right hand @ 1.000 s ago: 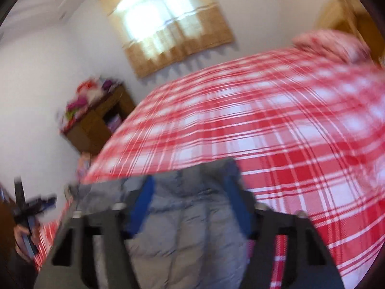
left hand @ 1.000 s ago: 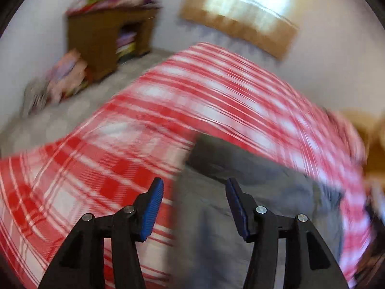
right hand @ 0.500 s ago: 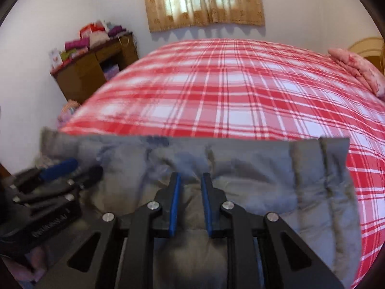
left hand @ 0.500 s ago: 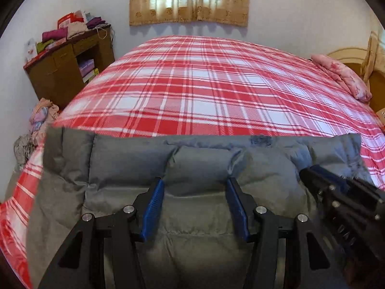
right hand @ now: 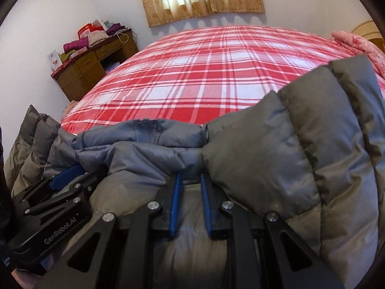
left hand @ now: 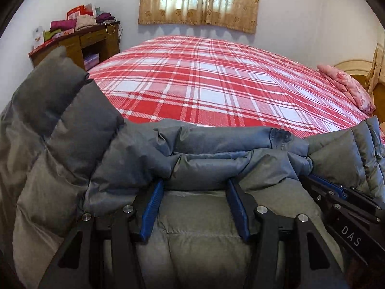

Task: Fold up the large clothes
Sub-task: 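Grasp the folded edge of the grey jacket with both grippers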

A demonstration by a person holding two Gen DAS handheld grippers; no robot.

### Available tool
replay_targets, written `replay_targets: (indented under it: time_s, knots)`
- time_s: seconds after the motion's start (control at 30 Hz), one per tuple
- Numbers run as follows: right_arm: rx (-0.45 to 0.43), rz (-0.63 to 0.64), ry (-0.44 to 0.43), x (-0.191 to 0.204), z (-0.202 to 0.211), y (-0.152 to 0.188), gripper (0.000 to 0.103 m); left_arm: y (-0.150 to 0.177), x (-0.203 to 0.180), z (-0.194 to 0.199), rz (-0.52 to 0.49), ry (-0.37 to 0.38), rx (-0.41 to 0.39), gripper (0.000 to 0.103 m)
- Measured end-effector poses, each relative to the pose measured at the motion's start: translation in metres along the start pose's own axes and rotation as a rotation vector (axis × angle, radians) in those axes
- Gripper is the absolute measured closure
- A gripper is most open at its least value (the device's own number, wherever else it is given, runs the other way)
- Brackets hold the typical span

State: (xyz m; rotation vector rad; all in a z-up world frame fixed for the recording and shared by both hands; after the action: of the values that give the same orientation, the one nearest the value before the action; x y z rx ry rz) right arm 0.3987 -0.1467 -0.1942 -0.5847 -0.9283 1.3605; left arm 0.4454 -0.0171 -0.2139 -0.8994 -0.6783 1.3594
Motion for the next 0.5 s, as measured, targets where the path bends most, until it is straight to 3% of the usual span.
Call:
replay_targets:
  time_s: [0.23, 0.37, 0.5]
  knots:
    - [0.020, -0.007, 0.001, 0.000, 0.002, -0.004, 0.082, 0.004, -0.004, -0.006, -0.037, -0.033, 0.013, 0.047]
    - [-0.026, -0.068, 0.001, -0.019, 0.026, -0.032, 0.083, 0.004, -0.003, -0.006, -0.043, -0.038, 0.014, 0.047]
    - [-0.076, -0.109, 0.144, -0.079, 0.052, -0.061, 0.083, 0.005, -0.004, -0.006, -0.055, -0.048, 0.014, 0.047]
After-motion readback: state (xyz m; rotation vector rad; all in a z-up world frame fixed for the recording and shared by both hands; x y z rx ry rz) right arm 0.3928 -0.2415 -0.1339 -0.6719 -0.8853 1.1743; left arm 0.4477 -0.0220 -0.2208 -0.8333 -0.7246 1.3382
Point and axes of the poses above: each gripper's, at about its wrist camera, not at the fingertips, and z roughly against the way its jaws point, x to its left, y to its underside, the point moved 7 cm from there along -z, roughly the way its jaws point, and after that the axes turned 15 degrees about -x, right-handed, at the moved point
